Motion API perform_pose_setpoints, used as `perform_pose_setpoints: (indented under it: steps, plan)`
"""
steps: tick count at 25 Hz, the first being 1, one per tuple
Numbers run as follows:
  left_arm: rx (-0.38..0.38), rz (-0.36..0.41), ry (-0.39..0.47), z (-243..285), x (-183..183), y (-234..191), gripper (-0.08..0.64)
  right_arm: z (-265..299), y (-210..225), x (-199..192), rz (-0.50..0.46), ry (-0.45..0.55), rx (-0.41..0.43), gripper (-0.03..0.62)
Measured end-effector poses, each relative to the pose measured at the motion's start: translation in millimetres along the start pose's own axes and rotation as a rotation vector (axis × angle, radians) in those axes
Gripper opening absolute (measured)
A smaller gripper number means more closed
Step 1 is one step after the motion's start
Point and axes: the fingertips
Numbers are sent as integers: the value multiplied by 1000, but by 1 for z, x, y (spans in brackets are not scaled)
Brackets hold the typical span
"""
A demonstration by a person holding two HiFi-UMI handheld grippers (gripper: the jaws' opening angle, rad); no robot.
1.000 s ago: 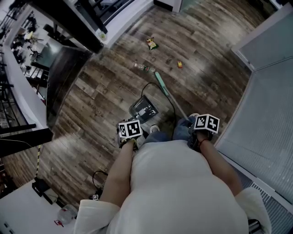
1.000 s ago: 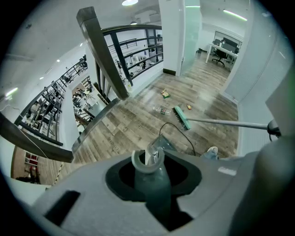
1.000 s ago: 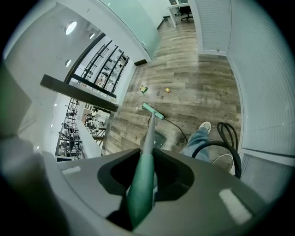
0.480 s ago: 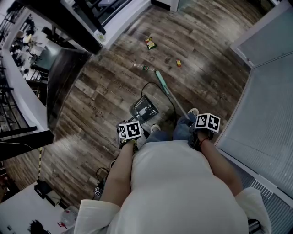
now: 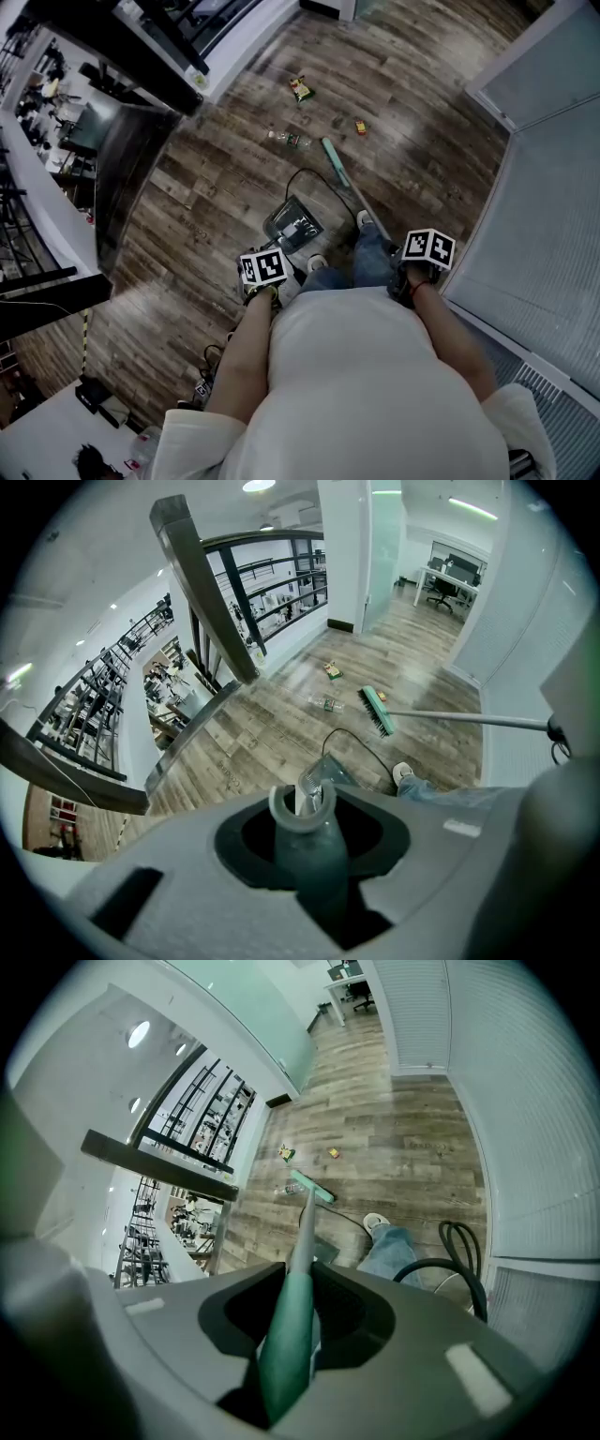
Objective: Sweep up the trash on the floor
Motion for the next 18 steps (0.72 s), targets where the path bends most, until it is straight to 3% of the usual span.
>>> perform_pose_setpoints:
  steps: [18]
  plan:
    - [-19, -10, -14, -3, 4, 6, 92, -8, 8, 48, -68, -67, -9, 97]
Point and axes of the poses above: the fingertips, and each gripper's own axes: z forward along the fingers, y to its right, x out of its top, and after that the axes turned 6 degrees about -y, right-handed
